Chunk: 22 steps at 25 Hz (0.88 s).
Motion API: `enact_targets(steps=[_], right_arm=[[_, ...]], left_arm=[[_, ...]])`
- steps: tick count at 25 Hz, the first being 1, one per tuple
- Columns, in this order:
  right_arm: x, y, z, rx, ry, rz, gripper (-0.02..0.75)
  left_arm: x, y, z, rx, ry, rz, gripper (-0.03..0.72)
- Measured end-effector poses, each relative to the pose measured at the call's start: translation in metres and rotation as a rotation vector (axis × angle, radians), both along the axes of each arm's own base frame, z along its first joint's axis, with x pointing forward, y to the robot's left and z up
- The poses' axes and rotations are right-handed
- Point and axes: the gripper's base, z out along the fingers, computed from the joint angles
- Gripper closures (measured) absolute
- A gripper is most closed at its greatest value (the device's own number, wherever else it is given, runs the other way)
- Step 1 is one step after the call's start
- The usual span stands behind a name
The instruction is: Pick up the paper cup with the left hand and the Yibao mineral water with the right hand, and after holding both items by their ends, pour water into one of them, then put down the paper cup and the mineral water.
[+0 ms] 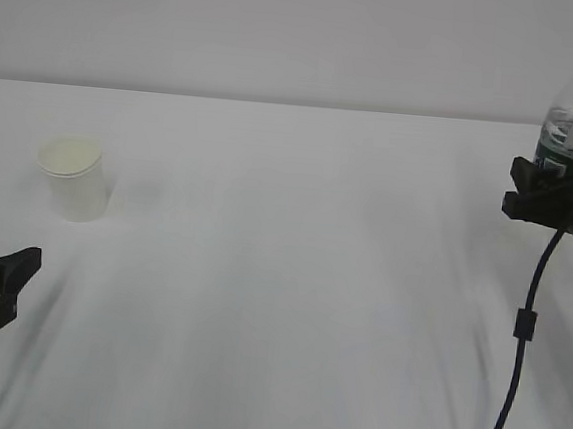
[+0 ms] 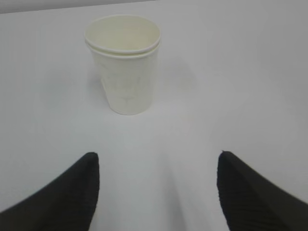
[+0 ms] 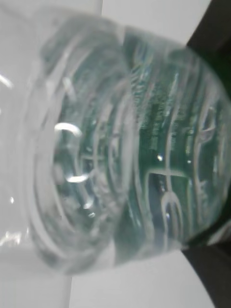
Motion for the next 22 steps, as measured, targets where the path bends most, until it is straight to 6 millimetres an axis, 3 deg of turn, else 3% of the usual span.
enact_targets(steps=[22], right_arm=[[-0.066, 0.002, 0.008, 0.039, -0.024, 0.014, 0.274]], left_arm=[[0.000, 0.000, 0.000, 0.000, 0.000, 0.000, 0.149]])
